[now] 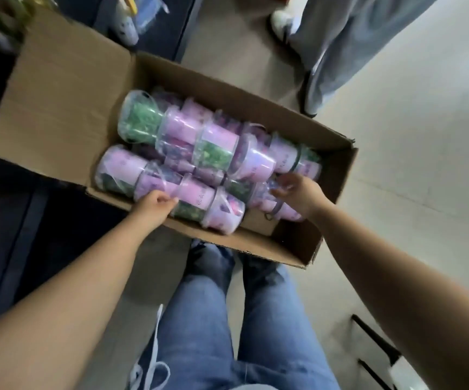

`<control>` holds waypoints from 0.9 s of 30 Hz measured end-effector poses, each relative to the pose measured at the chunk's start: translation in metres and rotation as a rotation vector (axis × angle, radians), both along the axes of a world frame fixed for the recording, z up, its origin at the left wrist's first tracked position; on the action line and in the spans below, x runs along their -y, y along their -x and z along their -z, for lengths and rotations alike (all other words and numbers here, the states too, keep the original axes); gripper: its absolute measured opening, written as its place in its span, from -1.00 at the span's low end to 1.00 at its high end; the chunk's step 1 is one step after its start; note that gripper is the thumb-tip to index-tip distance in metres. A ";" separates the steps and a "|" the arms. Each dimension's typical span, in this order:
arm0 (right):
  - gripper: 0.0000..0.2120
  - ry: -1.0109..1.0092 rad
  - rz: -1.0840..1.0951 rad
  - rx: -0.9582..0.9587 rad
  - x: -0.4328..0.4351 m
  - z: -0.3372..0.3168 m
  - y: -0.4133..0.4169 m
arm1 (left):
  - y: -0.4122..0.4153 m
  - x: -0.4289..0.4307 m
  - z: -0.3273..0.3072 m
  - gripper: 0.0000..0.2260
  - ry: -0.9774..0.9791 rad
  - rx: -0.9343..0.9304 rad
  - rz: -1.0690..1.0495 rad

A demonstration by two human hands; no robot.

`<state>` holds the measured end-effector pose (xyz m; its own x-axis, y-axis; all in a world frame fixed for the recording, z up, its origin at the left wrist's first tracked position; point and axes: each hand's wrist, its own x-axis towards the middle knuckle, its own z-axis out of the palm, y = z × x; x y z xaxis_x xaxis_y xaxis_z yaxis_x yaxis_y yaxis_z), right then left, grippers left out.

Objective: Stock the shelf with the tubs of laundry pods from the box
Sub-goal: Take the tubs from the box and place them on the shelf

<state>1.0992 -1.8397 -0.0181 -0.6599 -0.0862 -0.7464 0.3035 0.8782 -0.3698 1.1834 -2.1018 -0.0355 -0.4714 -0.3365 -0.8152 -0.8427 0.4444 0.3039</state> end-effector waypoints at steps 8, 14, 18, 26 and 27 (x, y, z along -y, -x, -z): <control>-0.04 0.026 -0.246 -0.048 0.016 0.092 0.044 | -0.008 -0.031 0.058 -0.42 0.114 0.136 -0.300; 0.06 0.054 -0.284 -0.064 0.010 0.121 0.051 | -0.011 -0.044 0.076 -0.41 0.357 0.095 -0.252; 0.05 0.070 -0.258 -0.069 0.008 0.130 0.053 | -0.023 -0.050 0.077 -0.63 0.440 -0.081 -0.214; 0.00 0.072 -0.298 -0.120 0.009 0.118 0.059 | -0.009 -0.044 0.069 -0.75 0.336 -0.261 -0.099; -0.02 0.067 -0.300 -0.125 0.010 0.115 0.060 | -0.010 -0.044 0.064 -0.76 0.313 -0.269 -0.120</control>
